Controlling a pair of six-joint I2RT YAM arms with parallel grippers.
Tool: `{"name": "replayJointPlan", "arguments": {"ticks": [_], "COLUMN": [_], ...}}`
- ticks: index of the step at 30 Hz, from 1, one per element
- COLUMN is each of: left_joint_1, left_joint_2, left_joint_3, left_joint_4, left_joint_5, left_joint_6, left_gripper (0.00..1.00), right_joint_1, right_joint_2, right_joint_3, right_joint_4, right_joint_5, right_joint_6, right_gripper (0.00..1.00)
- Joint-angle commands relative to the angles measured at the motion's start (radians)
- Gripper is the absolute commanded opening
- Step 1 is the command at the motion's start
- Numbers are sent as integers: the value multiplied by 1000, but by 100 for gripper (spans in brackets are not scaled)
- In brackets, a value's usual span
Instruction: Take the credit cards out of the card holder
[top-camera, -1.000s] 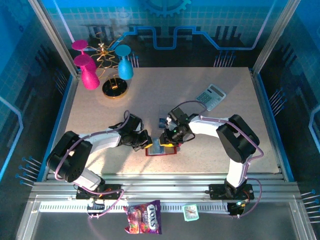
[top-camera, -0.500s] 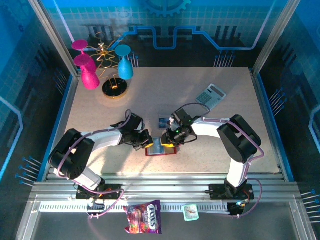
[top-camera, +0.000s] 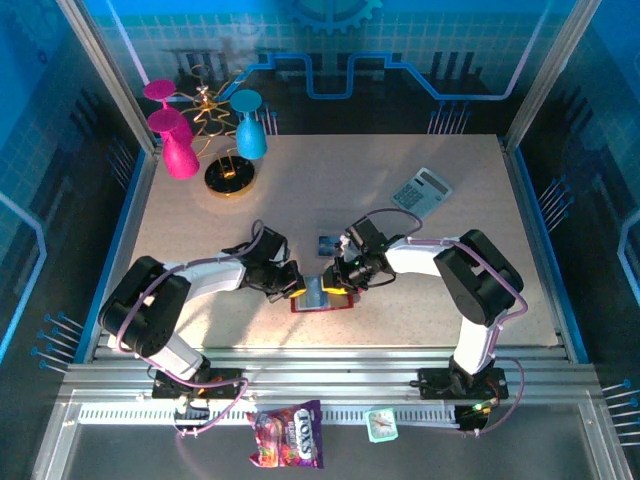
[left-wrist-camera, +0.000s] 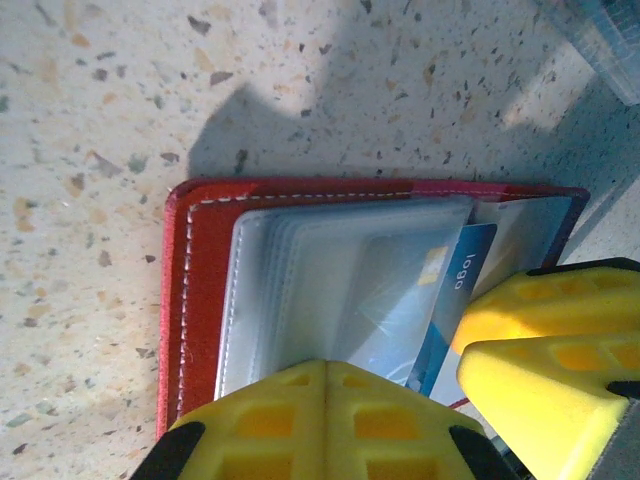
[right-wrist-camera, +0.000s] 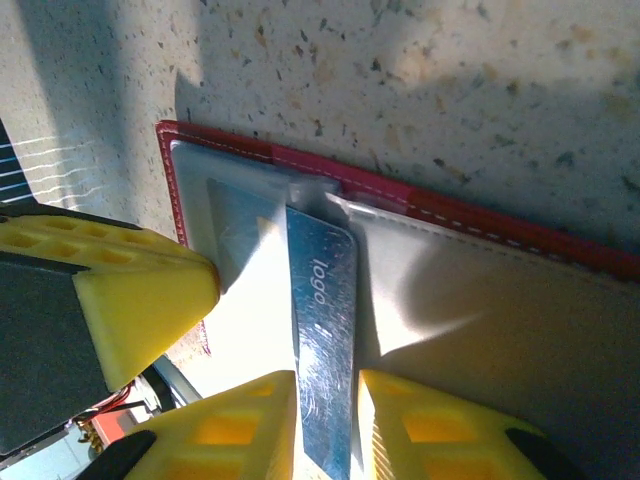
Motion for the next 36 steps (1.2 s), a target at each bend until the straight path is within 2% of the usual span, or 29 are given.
{"name": "replayJointPlan", "arguments": {"ticks": [1,36], "left_joint_1": [-11,-17], "left_joint_2": [26,43], "left_joint_3": [17,6], "left_joint_4": [-47,-28], "left_joint_5": [-9,-11], "left_joint_6": [20,11], "left_gripper": [5,3], "right_joint_1": [-14,-11], "right_joint_2": [-8,33], "right_joint_3": [-10,-3], "right_joint_4": [24,27], "right_joint_5": [-30,-68], "right_joint_6": [14,27], "right_gripper": [24,25]}}
